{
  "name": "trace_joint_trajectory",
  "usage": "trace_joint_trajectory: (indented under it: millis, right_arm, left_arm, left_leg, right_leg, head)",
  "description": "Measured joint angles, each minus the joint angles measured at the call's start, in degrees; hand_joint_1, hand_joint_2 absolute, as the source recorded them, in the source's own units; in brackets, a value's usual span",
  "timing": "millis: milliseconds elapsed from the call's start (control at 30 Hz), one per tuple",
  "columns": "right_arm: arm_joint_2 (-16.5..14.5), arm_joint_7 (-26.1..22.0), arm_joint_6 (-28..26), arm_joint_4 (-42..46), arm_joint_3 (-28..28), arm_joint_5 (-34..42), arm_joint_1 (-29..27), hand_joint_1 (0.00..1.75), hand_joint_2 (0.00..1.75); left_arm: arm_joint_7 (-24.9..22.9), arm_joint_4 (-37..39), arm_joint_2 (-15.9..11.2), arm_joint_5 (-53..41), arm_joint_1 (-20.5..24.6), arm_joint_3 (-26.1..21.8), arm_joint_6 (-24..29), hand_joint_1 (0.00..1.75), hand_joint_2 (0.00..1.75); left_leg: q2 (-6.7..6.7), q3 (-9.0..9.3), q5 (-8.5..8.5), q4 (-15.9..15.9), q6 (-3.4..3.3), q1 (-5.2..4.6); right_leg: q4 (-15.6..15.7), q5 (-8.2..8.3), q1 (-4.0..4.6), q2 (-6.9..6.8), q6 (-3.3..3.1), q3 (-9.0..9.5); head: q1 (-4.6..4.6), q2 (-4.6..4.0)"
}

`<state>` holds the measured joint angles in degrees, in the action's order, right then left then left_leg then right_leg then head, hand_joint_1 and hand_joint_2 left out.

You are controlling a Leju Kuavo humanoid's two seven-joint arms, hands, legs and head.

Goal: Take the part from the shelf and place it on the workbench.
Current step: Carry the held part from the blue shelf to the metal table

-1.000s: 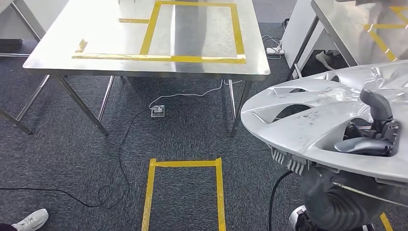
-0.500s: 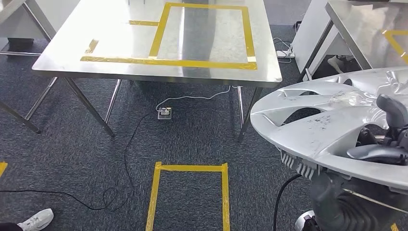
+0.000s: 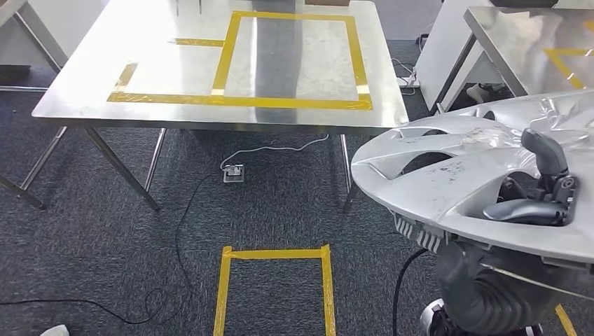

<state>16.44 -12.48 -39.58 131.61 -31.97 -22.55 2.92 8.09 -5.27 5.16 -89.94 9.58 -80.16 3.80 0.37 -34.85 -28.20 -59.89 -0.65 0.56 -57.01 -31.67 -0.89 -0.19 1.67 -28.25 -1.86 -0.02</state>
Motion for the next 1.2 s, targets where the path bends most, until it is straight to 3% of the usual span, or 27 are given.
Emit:
trace_joint_trajectory:
  millis: [67,167,200,233,300,367,433,500,567,667,700,733,767,833,867,967,1067,1100,1167,1200]
  right_arm:
    - [-0.01,0.0,0.0,0.0,0.01,0.01,0.04,1.75,1.75]
    - [-0.01,0.0,0.01,-0.03,0.01,0.0,0.0,1.75,1.75]
    - [-0.01,0.0,0.01,-0.08,-0.01,0.01,-0.04,1.75,1.75]
    - [-0.01,0.0,0.01,-0.13,-0.01,0.01,-0.06,1.75,1.75]
    - [-0.01,0.0,0.0,-0.19,0.01,0.02,-0.06,1.75,1.75]
    - [-0.01,0.0,-0.01,-0.18,0.01,0.02,-0.05,1.75,1.75]
    - [0.01,0.0,-0.01,-0.16,0.02,0.01,-0.01,1.75,1.75]
    - [-0.01,0.0,-0.01,-0.15,0.03,0.01,0.0,1.75,1.75]
    - [-0.03,0.0,-0.01,-0.13,0.02,0.01,-0.02,1.75,1.75]
    - [-0.03,0.0,0.0,-0.17,0.01,-0.02,-0.01,1.75,1.75]
    - [-0.03,0.0,0.0,-0.19,0.0,-0.02,-0.05,1.75,1.75]
    - [-0.03,0.0,0.0,-0.19,-0.01,0.0,-0.08,1.75,1.75]
    - [-0.03,0.0,0.0,-0.19,-0.01,0.0,-0.09,1.75,1.75]
    - [-0.03,0.0,0.02,-0.19,-0.01,-0.05,-0.07,1.75,1.75]
    - [-0.04,0.01,0.03,-0.18,-0.01,-0.09,-0.01,1.75,1.75]
    - [-0.04,0.05,0.14,-0.17,-0.02,-0.17,0.11,1.75,1.75]
    - [-0.01,0.08,0.17,-0.16,0.0,-0.18,0.15,1.75,1.75]
    - [0.0,0.09,0.2,-0.16,0.0,-0.19,0.18,1.75,1.75]
    - [0.01,0.11,0.29,-0.17,-0.01,-0.2,0.18,1.75,1.75]
    - [0.01,0.14,0.33,-0.19,-0.01,-0.19,0.15,1.75,1.75]
  left_arm:
    - [0.07,-0.01,-0.07,0.0,0.01,-0.01,0.0,0.0,1.75]
    - [0.15,-0.02,-0.1,0.0,0.03,-0.01,0.0,0.0,1.75]
    - [0.15,-0.01,-0.1,0.0,0.0,-0.01,0.0,0.0,1.75]
    - [0.15,-0.01,-0.11,0.0,-0.02,-0.01,0.0,0.0,1.75]
    - [0.15,0.0,-0.09,0.0,-0.02,-0.01,0.0,0.0,1.75]
    - [0.15,0.01,0.12,0.01,0.09,-0.01,-0.01,0.0,1.75]
    - [0.15,-0.01,0.33,0.02,0.21,-0.01,-0.01,0.0,1.75]
    - [0.15,-0.01,0.33,0.02,0.3,-0.01,-0.01,0.0,1.75]
    - [0.16,0.02,0.33,0.01,0.38,-0.01,-0.01,0.0,1.75]
    - [0.16,0.04,0.22,0.0,0.28,-0.01,0.0,0.0,1.75]
    - [0.15,0.04,0.15,0.0,0.18,-0.01,0.0,0.0,1.75]
    - [0.15,0.04,0.09,0.0,0.08,-0.01,0.0,0.0,1.75]
    - [0.14,0.04,0.03,0.0,0.02,-0.01,-0.01,0.0,1.75]
    - [0.1,0.05,0.0,0.0,-0.02,-0.01,-0.02,0.0,1.75]
    - [0.05,0.07,0.07,0.0,-0.02,0.0,-0.03,0.0,1.75]
    - [-0.08,0.11,0.24,0.0,-0.05,0.01,-0.05,0.0,1.75]
    - [-0.08,0.11,0.25,0.01,-0.06,-0.02,-0.05,0.0,1.75]
    - [-0.07,0.11,0.26,0.01,-0.02,-0.02,-0.06,0.0,1.75]
    - [-0.06,0.11,0.28,0.0,-0.01,-0.01,-0.06,0.0,1.75]
    - [-0.08,0.11,0.28,0.0,-0.02,-0.01,-0.05,0.0,1.75]
  left_leg:
    - [-0.03,0.6,-0.4,0.17,-0.75,0.08]
    - [0.04,1.54,-1.29,0.2,-1.52,-0.21]
    - [0.03,1.94,-1.64,0.2,-1.63,-0.39]
    - [-0.01,2.47,-2.04,0.2,-1.71,-0.6]
    - [-0.17,3.78,-2.93,0.26,-1.8,-1.0]
    - [-0.27,4.64,-3.66,0.39,-1.65,-1.18]
    - [-0.26,4.68,-3.94,0.52,-1.18,-0.97]
    - [-0.18,4.78,-4.13,0.75,-0.69,-0.87]
    - [-0.35,4.16,-5.14,-0.9,-0.18,-0.89]
    - [-0.63,-1.66,-8.33,-10.59,1.0,-0.17]
    - [-0.61,-3.63,-8.43,-13.06,1.42,0.15]
    - [-0.55,-4.7,-7.37,-13.55,1.81,0.43]
    - [-0.45,-4.75,-5.27,-12.07,2.18,0.7]
    - [-0.1,-2.85,-0.55,-5.92,2.91,1.08]
    - [0.09,-1.81,0.51,-3.21,2.97,1.18]
    - [0.31,-0.95,-0.25,-1.19,1.68,1.03]
    - [0.15,-0.35,-0.8,-1.21,0.43,1.03]
    - [0.13,-0.01,-1.04,-1.14,0.06,1.03]
    - [0.15,0.56,-1.57,-1.14,-0.43,0.83]
    - [0.15,0.85,-1.85,-1.14,-0.57,0.69]
  right_leg:
    - [-3.22,-1.72,-0.1,0.0,0.41,-1.4]
    - [-14.47,-5.29,-0.08,0.02,0.56,-8.12]
    - [-16.79,-5.19,-0.03,0.03,0.41,-10.02]
    - [-17.08,-3.87,0.08,0.05,0.09,-10.97]
    - [-11.76,1.61,0.64,0.17,-1.29,-10.03]
    - [-6.06,5.22,1.4,0.26,-3.1,-8.03]
    - [-4.02,5.11,1.93,0.24,-4.2,-7.07]
    - [-1.96,4.66,1.92,0.15,-4.46,-6.03]
    - [0.32,4.6,1.37,-0.04,-4.22,-4.44]
    - [1.33,4.15,0.81,-0.21,-3.68,-2.97]
    - [1.26,3.76,0.65,-0.2,-3.43,-2.59]
    - [1.14,3.3,0.47,-0.16,-3.12,-2.15]
    - [0.94,2.78,0.23,-0.13,-2.76,-1.63]
    - [0.3,1.46,-0.15,-0.06,-1.81,-0.73]
    - [-0.2,0.8,-0.18,-0.01,-1.28,-0.54]
    - [-0.81,-0.08,-0.05,0.17,-0.26,-0.61]
    - [-2.51,-1.52,-0.27,0.1,0.31,-1.09]
    - [-5.21,-2.77,-0.29,0.08,0.47,-2.4]
    - [-13.1,-5.41,-0.24,0.09,0.59,-6.98]
    - [-16.38,-5.99,-0.22,0.1,0.53,-9.24]
  head:
    - [-0.5,0.0]
    - [-1.55,0.0]
    - [-1.81,0.0]
    - [-2.06,0.0]
    - [-2.61,0.0]
    - [-2.36,0.0]
    - [-2.17,0.0]
    - [-2.62,0.0]
    - [-2.51,0.0]
    - [-1.51,0.0]
    - [-1.21,0.0]
    - [-0.98,0.0]
    - [-0.79,0.0]
    - [-0.33,0.0]
    - [0.1,0.0]
    - [0.25,0.0]
    - [-0.67,0.0]
    - [-1.06,0.0]
    - [-1.88,0.0]
    - [-2.18,0.0]
